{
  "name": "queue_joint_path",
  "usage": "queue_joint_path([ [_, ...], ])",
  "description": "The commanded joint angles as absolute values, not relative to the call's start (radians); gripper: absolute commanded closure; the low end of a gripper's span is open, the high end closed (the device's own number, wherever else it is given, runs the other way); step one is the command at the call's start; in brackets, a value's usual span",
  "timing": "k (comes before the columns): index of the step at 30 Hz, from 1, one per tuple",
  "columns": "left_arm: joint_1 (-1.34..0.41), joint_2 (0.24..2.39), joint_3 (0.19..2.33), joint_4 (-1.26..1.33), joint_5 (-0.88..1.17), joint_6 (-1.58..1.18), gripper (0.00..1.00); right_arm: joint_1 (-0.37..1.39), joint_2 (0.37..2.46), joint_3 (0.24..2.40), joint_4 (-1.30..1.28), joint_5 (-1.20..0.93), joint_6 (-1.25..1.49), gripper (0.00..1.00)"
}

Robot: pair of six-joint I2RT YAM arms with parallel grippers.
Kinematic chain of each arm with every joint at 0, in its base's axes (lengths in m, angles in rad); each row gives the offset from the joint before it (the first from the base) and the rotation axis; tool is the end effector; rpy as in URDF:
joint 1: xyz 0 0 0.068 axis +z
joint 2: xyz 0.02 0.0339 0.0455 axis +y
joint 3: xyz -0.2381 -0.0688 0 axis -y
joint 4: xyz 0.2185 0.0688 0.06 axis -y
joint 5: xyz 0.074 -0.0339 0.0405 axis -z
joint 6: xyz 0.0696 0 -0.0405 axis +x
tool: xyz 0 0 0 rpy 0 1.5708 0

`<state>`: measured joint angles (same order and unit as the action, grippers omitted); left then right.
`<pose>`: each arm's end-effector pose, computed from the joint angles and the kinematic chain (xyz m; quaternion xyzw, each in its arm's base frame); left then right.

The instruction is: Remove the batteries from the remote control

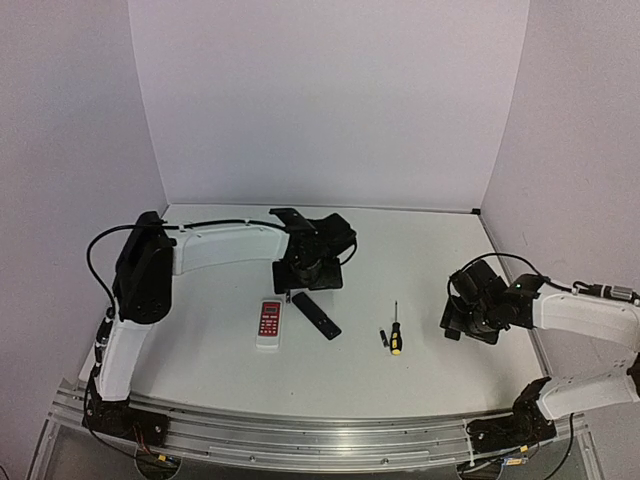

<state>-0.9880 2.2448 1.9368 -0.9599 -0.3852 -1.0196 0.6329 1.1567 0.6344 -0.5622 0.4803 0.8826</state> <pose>0.2620 -0.3499 0.1583 -0.0442 0.9697 -0.0233 0.2391 0.1859 0.0965 0.1545 0.1742 0.9283 -0.0070 0.3285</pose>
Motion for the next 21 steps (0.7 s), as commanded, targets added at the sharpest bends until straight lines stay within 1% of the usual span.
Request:
queue_joint_path([
  [1, -1.002, 1.962, 1.857, -0.755, -0.319, -0.809, 0.00, 0.559, 1.177, 0.713, -0.584, 0.335, 0.801, 0.16],
  [7, -0.993, 1.653, 1.578, -0.576, -0.388, -0.634, 0.00, 0.444, 1.201, 0.777, -0.663, 0.222, 0.725, 0.16],
  [9, -0.963, 1.558, 1.467, -0.551, -0.404, -0.624, 0.00, 0.408, 1.216, 0.778, -0.664, 0.190, 0.699, 0.17],
  [11, -0.892, 1.496, 1.389, -0.534, -0.362, -0.612, 0.00, 0.393, 1.238, 0.783, -0.665, 0.183, 0.679, 0.17],
  [13, -0.799, 1.467, 1.304, -0.518, -0.273, -0.598, 0.00, 0.375, 1.268, 0.788, -0.664, 0.185, 0.668, 0.18],
  [15, -0.724, 1.463, 1.264, -0.510, -0.197, -0.580, 0.00, 0.366, 1.306, 0.796, -0.663, 0.177, 0.663, 0.19],
  [17, -0.687, 1.474, 1.241, -0.502, -0.145, -0.563, 0.00, 0.362, 1.352, 0.809, -0.661, 0.179, 0.652, 0.20],
  [21, -0.646, 1.513, 1.227, -0.481, -0.103, -0.556, 0.00, 0.353, 1.455, 0.829, -0.621, 0.174, 0.631, 0.22],
])
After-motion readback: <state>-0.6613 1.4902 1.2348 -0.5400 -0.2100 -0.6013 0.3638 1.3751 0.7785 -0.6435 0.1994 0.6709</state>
